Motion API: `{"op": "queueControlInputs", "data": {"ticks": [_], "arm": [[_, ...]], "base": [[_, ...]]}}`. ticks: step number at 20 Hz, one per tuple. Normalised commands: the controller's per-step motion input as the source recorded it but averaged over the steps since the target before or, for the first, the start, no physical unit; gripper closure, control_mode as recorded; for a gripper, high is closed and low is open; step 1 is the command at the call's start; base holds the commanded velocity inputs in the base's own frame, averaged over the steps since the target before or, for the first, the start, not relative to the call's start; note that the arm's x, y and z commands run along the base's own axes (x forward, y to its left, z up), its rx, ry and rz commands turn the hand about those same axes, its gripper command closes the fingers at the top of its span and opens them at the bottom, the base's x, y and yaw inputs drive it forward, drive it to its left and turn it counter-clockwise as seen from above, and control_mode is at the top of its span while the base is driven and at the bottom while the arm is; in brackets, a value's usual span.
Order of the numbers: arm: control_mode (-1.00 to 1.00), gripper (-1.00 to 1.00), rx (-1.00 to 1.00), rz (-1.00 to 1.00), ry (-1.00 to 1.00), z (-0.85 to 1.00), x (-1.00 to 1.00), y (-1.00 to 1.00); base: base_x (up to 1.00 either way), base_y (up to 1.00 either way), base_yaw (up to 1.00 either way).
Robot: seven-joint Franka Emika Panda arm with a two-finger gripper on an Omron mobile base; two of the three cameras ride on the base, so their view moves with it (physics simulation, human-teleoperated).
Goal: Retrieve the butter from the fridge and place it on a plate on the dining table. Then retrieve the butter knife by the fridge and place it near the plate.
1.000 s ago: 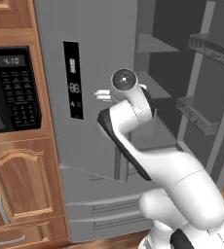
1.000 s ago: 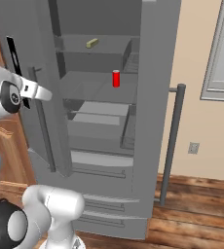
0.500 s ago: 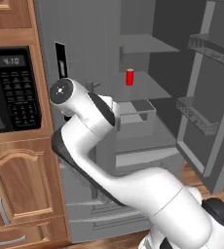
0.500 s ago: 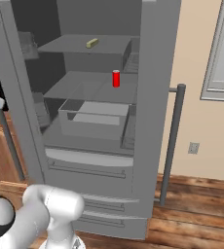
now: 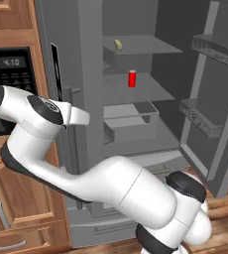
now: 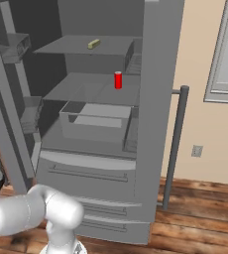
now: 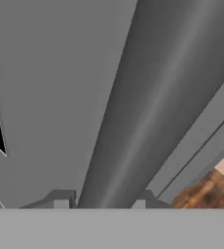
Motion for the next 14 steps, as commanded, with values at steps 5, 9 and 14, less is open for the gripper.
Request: {"op": "queueControlInputs", "data": {"ticks": [5,9,14], "arm": [[-1.0,-1.0,0.0,0.0,0.0,0.0,0.0,0.03],[-1.0,-1.0,0.0,-0.05,0.0,0.0,0.0,0.23],[-1.0,-1.0,0.0,-0.15,-0.02,0.0,0.01,0.49]], "base": [[0.0,0.0,0.0],[0.0,0.0,0.0],[0.0,0.0,0.0]]}}
